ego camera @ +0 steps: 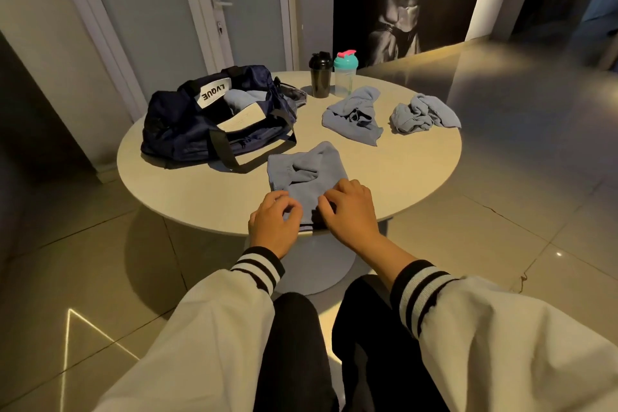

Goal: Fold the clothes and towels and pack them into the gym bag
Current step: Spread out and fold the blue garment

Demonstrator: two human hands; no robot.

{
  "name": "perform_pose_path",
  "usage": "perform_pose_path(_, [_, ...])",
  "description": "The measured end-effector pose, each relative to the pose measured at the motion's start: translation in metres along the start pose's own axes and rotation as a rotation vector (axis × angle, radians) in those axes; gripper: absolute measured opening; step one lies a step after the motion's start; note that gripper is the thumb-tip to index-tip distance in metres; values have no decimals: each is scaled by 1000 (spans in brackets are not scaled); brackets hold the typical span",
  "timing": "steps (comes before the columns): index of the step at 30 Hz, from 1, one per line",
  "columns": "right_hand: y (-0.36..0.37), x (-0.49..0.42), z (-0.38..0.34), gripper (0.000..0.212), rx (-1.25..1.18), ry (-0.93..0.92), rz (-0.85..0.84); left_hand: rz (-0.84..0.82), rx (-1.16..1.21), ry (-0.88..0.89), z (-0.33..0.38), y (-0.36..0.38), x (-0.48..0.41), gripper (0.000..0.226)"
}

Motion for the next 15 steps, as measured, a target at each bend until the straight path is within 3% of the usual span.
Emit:
perform_pose_path(3, [14,-33,1,25,-70,24,-86,77,55,-12,0,-13,-32,14])
perform_pose_path(5, [30,-56,5,32,-126,60,-185,74,51,2,1,-15,-59,13])
perform_pose_path(10, [83,-96,12,39,-39,86,-427,-210,-24,-62,-21,14,-117,46])
perform_pose_path(12, [96,-103,17,40,72,105,-500,-250,-156,-5,-25,20,-132,46])
perform_pose_path(15, [96,-117,26,38,172,182,-418,-251,-352,98,-25,28,-142,39])
Point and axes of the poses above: each hand's wrist, its own x-axis away from the middle knuckle, its own y-axis out of the palm, z = x × y, the point moved 7 cm from there along -x, towards the middle knuckle, and after that the axes turned 5 degrees about -y, right-handed, at the moved point
